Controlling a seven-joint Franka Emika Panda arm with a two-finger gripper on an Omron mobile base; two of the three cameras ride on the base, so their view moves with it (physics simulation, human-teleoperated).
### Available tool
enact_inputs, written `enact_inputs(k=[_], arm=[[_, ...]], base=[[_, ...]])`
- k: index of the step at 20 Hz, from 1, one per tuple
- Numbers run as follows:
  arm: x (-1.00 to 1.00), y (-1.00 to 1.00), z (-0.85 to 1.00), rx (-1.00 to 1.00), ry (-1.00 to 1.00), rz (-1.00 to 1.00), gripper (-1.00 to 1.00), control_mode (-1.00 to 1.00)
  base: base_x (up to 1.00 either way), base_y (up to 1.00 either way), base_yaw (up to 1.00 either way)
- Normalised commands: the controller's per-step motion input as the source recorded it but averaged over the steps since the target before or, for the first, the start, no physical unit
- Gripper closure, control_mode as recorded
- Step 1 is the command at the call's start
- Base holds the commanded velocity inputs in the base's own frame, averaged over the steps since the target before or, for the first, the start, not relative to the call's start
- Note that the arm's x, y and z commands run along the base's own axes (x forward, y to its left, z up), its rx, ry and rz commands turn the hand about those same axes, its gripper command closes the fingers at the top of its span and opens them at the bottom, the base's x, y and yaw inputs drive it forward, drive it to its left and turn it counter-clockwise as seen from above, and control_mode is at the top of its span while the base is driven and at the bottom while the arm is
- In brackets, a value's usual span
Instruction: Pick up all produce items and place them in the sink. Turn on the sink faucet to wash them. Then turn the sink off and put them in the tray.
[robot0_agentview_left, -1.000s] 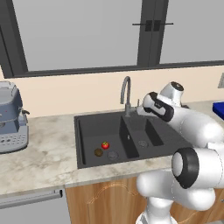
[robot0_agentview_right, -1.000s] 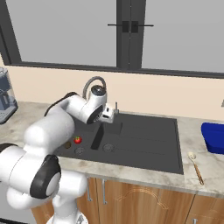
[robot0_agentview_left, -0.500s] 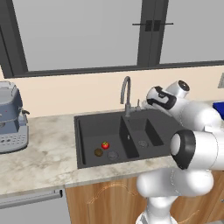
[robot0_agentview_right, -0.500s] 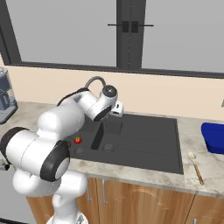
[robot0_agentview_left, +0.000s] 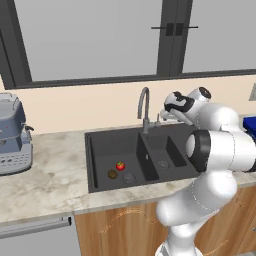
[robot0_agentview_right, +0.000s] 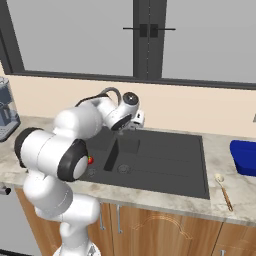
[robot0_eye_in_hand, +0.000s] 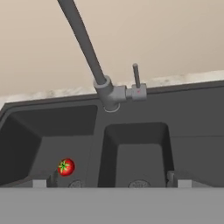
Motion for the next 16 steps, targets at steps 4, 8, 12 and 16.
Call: enact_inputs(k=[4,8,12,16], arm=[[0.27,-0.03,-0.29,0.00,0.00,0.00,-1.00,-1.00],[0.26,-0.03,-0.28,0.00,-0.02,0.00,-1.00,-1.00],[0.42,-0.01,-0.04,0.00,-0.07,0.00,-1.00,-1.00],[0.43,-0.02,-0.08,0.00,-0.02,0.00,-1.00,-1.00]], base=[[0.00,0.00,0.00],[0.00,0.00,0.00],[0.00,0.00,0.00],[0.00,0.00,0.00]])
